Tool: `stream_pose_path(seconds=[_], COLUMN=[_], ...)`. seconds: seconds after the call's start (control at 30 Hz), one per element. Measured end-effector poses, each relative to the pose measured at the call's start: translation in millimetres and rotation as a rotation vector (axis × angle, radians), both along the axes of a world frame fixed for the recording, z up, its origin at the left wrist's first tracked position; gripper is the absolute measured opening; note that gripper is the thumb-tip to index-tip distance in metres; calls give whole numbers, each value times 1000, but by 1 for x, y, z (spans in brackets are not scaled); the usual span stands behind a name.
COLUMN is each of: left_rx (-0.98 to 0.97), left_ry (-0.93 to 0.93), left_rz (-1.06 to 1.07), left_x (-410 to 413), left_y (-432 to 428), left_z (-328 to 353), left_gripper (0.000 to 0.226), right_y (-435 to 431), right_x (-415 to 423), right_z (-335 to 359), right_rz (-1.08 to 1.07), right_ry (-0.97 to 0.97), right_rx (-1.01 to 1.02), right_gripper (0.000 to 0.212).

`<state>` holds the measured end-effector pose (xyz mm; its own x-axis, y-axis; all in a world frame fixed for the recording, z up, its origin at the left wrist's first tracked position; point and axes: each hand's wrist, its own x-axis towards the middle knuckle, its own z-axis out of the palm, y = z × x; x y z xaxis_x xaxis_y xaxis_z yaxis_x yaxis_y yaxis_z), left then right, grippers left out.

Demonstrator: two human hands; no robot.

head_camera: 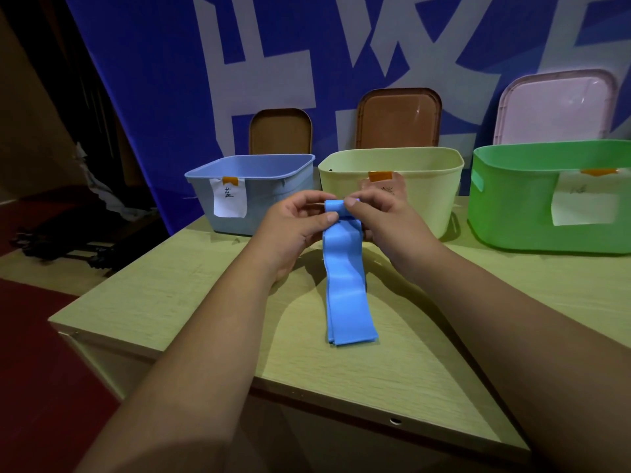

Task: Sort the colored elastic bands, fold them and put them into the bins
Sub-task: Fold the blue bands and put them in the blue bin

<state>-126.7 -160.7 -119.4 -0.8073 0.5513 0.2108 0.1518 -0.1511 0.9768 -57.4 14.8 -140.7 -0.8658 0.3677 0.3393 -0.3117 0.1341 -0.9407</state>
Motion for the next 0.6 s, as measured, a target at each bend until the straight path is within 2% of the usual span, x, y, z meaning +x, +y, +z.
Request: stream_pose_path(seconds=[0.2, 0.37, 0.6], left_rx=[35, 11, -5], left_ry=[-33, -110, -48], left_rz=[-27, -50, -20], left_x=[-1, -1, -2], left_y=[1, 2, 0], left_z=[-1, -3, -3], left_gripper=[32, 19, 21], right_y=[2, 4, 1], right_x=[-1, 1, 1], right_z=[-1, -2, -1], right_rz=[-15, 33, 80], right_ry=[14, 9, 8], right_rx=[52, 31, -31], right_gripper=[18, 21, 27])
